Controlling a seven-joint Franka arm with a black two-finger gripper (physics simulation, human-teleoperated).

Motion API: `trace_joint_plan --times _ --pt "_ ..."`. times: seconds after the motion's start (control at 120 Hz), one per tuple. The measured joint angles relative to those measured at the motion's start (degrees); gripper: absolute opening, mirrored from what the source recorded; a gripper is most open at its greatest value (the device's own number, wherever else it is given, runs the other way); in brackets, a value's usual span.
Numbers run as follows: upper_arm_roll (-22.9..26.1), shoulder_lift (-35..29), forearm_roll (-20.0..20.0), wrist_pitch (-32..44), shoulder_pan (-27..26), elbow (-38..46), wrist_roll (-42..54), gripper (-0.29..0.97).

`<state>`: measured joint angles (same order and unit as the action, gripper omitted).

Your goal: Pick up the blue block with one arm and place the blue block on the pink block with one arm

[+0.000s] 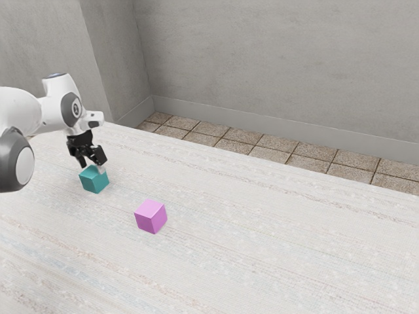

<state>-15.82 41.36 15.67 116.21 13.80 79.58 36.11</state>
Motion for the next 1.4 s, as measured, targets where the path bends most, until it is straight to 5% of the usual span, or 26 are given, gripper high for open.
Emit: trace_joint_plan --times 1.4 --pt "6.2 2.3 -7.5 1.5 3.7 -1.3 -6.9 0.52"
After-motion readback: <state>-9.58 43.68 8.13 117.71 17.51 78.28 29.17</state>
